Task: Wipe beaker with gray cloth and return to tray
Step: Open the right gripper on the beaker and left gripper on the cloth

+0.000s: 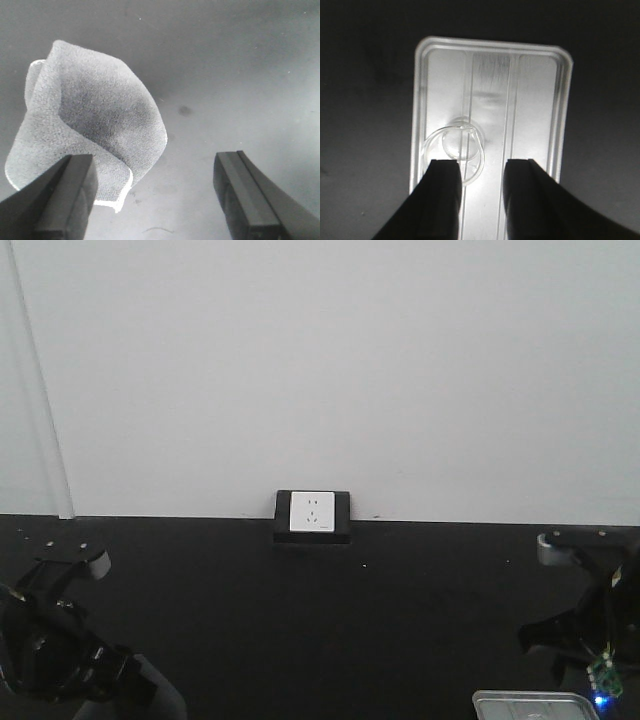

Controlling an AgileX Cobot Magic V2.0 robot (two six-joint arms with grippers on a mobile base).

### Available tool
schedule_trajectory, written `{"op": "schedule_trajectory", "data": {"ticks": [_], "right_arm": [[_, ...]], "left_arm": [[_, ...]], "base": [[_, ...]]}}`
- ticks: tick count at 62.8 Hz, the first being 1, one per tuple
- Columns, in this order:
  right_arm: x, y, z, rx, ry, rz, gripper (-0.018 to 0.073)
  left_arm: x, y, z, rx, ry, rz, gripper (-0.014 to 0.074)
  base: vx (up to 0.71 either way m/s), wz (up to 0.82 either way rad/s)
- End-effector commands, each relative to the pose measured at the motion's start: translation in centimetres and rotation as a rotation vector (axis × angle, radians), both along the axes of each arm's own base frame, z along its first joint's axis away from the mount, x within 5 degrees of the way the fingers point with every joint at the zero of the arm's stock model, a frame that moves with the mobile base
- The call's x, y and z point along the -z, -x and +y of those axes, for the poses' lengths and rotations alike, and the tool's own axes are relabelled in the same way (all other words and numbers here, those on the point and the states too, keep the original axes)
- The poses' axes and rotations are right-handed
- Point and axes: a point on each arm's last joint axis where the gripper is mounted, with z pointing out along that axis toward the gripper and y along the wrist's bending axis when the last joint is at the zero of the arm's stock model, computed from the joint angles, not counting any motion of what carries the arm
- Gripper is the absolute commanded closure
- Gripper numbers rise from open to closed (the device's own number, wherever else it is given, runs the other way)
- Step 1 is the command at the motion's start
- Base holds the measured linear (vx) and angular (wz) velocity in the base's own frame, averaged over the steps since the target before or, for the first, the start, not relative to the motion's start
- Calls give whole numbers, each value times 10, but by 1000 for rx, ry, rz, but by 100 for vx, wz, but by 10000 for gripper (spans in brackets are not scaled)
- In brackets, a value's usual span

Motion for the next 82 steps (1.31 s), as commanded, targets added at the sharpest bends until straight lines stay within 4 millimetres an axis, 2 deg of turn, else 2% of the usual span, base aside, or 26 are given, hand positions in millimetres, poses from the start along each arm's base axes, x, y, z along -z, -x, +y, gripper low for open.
{"op": "schedule_trajectory", "data": {"ticks": [1, 8, 15, 21, 23, 38, 47, 56, 72, 82], "right_arm": [[-51, 20, -2, -31, 1, -176, 318], [-81, 44, 0, -64, -16, -282, 391], [-98, 72, 1, -115, -26, -387, 476], [-99, 98, 1, -125, -31, -466, 552], [-99, 108, 1, -121, -30, -498, 575], [-108, 162, -2, -104, -33, -649, 571], [-120, 187, -3, -109, -32, -709, 571], [-129, 208, -4, -111, -31, -777, 571], [-137, 229, -5, -111, -30, -850, 571], [-138, 231, -5, -112, -29, -857, 571]], "left_arm": [[-43, 11, -1, -27, 44, -167, 31], [-71, 26, 3, -57, 33, -316, 88], [-91, 44, 8, -110, 42, -468, 181], [-96, 68, 14, -162, 52, -577, 293], [-92, 77, 16, -178, 51, -598, 328], [-86, 144, 29, -264, 68, -823, 600], [-88, 174, 31, -254, 82, -885, 605], [-94, 191, 31, -245, 95, -933, 604], [-97, 197, 32, -245, 100, -957, 604], [-95, 200, 33, -237, 79, -962, 604]], "base": [[0, 0], [0, 0], [0, 0], [0, 0], [0, 0], [0, 0], [0, 0], [0, 0], [0, 0], [0, 0]]}}
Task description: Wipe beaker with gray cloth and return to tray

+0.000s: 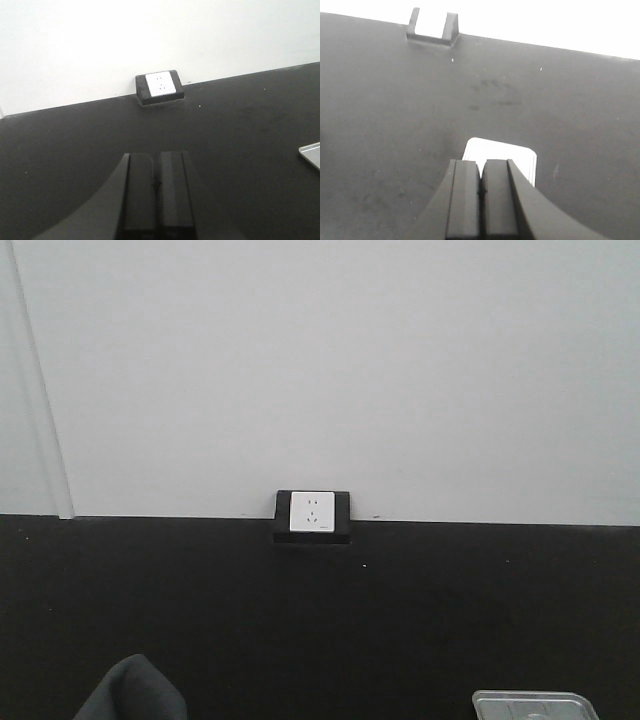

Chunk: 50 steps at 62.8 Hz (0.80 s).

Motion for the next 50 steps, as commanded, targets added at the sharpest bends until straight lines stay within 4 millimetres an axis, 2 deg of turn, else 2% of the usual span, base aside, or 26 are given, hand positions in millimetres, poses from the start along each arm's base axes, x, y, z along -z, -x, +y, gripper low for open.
{"op": "schedule_trajectory", "data": {"ticks": [1, 9, 15, 18, 33, 47, 48, 50], "right_arm": [[-13, -1, -1, 8, -8, -92, 571], [-13, -1, -1, 9, -6, -93, 571], [-13, -1, -1, 9, -7, -92, 571], [-13, -1, -1, 9, -7, -92, 571], [-13, -1, -1, 9, -7, -92, 571], [-11, -2, 0, 7, -5, -72, 571], [-11, -2, 0, 7, -5, -70, 571], [-11, -2, 0, 7, -5, -70, 571]], "left_arm": [[-11, 4, 2, -26, 18, -82, 604], [10, 18, 10, -97, 49, -126, 602], [38, 32, 17, -172, 95, -173, 603], [46, 39, 20, -189, 113, -207, 603], [104, 66, 25, -213, 72, -347, 603], [153, 50, 24, -219, 67, -290, 603], [168, 48, 24, -221, 71, -259, 603], [169, 48, 24, -220, 65, -242, 603]], "base": [[0, 0], [0, 0], [0, 0], [0, 0], [0, 0], [0, 1], [0, 0], [0, 0]]}}
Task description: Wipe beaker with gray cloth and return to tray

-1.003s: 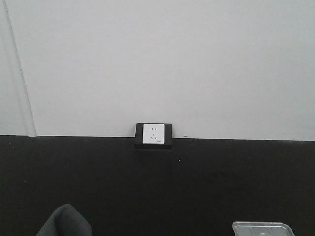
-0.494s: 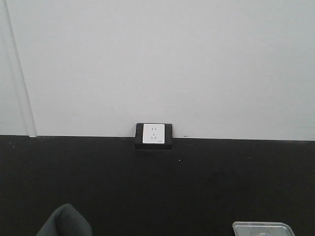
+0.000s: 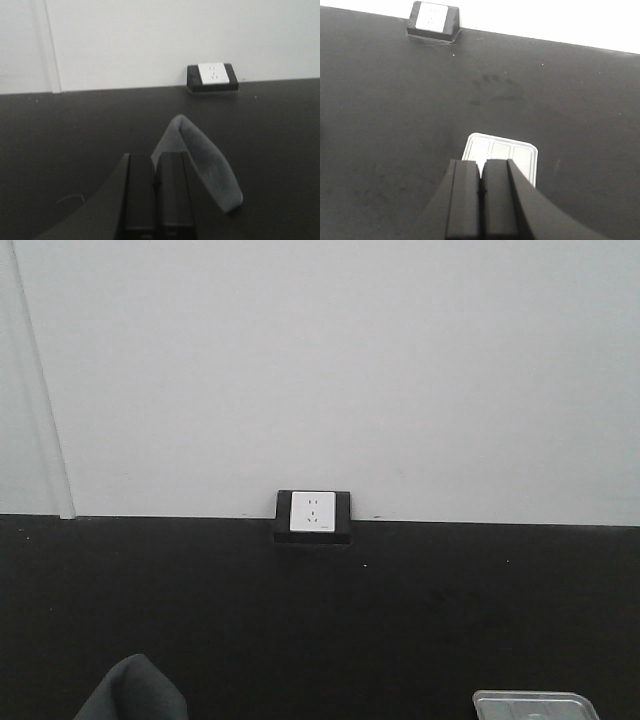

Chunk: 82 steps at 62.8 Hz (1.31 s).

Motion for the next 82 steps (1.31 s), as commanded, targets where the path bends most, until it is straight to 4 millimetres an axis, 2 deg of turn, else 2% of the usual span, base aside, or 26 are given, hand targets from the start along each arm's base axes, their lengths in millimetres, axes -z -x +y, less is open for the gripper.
{"op": "schedule_trajectory", "data": {"ticks": [1, 46, 52, 63, 73, 74, 82], "right_arm": [[-13, -3, -1, 9, -6, -89, 571], [-12, -3, -1, 11, -2, -89, 571], [-8, 1, -5, 40, 38, -165, 571], [31, 19, -14, 118, 106, -446, 571], [86, 34, -17, 152, 152, -667, 571], [87, 37, -16, 152, 147, -696, 571], [131, 46, -15, 156, 29, -777, 571]], "left_arm": [[1, 0, 0, 1, 19, -71, 603], [2, 0, 0, 1, 16, -63, 603], [2, 0, 0, 1, 16, -63, 603], [2, 0, 0, 1, 16, -63, 603], [2, 0, 0, 1, 16, -63, 603], [2, 0, 0, 1, 16, -63, 603], [2, 0, 0, 1, 16, -63, 603]], "base": [[0, 0], [0, 0], [0, 0], [0, 0], [0, 0], [0, 0], [0, 0]]}}
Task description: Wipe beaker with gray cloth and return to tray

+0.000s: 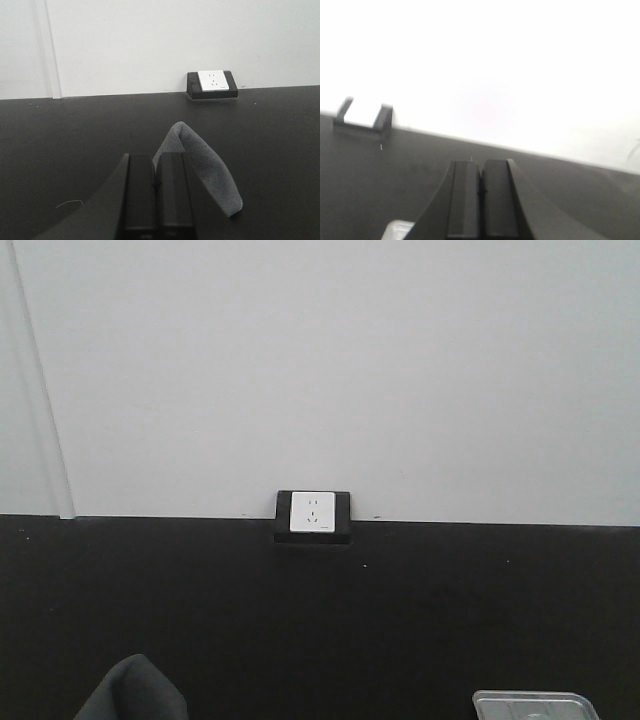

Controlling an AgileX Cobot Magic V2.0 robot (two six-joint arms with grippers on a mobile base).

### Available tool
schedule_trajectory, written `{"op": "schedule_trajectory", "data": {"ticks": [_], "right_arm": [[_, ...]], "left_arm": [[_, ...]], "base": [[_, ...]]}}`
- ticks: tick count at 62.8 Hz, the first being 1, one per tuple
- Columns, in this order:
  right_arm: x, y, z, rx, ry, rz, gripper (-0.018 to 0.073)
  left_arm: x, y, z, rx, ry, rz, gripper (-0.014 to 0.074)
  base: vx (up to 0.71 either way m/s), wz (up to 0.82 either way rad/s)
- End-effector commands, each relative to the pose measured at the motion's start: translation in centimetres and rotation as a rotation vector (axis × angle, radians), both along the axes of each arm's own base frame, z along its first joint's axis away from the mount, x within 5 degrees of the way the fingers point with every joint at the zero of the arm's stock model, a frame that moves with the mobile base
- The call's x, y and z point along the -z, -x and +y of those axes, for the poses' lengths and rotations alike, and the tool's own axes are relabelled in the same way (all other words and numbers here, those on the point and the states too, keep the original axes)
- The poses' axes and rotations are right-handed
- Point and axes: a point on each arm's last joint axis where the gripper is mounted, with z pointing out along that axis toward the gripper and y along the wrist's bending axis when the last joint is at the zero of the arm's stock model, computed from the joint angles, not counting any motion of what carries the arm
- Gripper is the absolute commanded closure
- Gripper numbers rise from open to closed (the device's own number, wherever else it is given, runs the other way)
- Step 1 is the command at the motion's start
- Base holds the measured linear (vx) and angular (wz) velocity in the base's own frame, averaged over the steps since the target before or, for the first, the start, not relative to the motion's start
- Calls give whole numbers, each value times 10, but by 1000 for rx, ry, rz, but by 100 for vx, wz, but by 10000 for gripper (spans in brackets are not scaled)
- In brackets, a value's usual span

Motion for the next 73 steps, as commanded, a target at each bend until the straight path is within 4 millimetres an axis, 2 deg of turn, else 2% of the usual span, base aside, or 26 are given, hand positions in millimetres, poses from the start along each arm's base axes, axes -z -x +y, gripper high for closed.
{"op": "schedule_trajectory", "data": {"ticks": [1, 11, 15, 31, 73], "right_arm": [[10, 8, 2, -28, -72, -188, 571], [53, 6, 2, -43, -183, -171, 571], [62, 5, 1, -37, -197, -122, 571], [70, 3, 1, -23, -183, -24, 571], [70, 3, 1, -22, -184, -20, 571]], "left_arm": [[2, 0, 0, 1, 14, -63, 603], [2, 0, 0, 1, 14, -64, 603], [2, 0, 0, 1, 14, -62, 603], [2, 0, 0, 1, 14, -62, 603], [2, 0, 0, 1, 14, -62, 603]], "base": [[0, 0], [0, 0], [0, 0], [0, 0], [0, 0]]}}
